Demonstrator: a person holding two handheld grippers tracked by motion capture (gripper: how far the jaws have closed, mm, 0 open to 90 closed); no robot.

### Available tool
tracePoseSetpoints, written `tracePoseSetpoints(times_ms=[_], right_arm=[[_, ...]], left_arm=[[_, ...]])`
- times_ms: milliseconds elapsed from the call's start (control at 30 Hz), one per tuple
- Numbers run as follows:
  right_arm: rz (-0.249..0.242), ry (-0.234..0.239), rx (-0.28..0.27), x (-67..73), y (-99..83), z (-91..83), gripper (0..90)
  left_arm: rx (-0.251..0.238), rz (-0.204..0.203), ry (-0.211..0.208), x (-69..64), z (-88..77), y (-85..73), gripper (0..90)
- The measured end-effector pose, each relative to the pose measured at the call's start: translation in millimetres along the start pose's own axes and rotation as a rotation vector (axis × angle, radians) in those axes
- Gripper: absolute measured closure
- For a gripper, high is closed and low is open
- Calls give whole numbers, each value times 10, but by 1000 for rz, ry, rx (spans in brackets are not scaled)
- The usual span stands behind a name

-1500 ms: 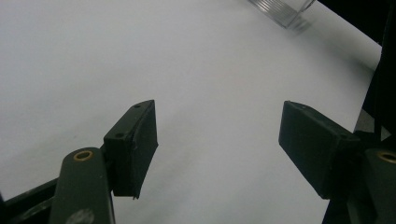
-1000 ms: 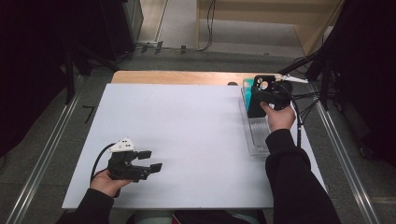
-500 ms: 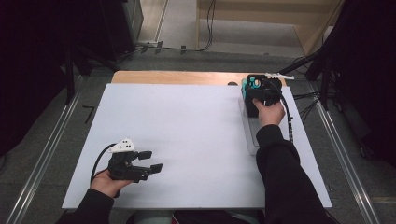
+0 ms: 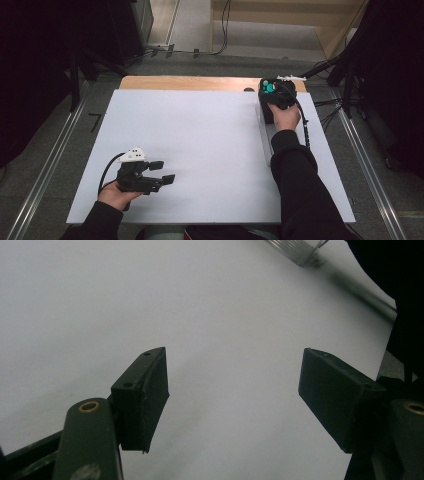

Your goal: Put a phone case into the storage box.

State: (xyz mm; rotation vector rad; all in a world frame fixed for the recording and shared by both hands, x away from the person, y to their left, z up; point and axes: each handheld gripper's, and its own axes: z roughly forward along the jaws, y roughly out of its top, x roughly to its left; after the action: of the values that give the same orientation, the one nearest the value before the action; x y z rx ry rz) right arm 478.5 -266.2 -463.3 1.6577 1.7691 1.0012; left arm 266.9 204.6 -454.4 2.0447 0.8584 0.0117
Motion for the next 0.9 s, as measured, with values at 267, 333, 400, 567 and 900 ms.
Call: tracePoseSetpoints(times_ms=[267,333,400,567,900], right_arm=[[-11,30,26,-21,1,-39,0],[-12,21,32,-14,15,-91,0],[-3,21,44,-7,44,-169,0],[-14,66,87,60,82,-386,0],[-37,241,156,344,18,-752,113]], left_arm=[[-8,-5,-3,1,2,10,286],[-7,-6,-2,10,1,10,286],[-1,-8,2,18,1,9,286],[9,-11,9,24,3,10,286],[18,-19,17,54,-8,19,286]])
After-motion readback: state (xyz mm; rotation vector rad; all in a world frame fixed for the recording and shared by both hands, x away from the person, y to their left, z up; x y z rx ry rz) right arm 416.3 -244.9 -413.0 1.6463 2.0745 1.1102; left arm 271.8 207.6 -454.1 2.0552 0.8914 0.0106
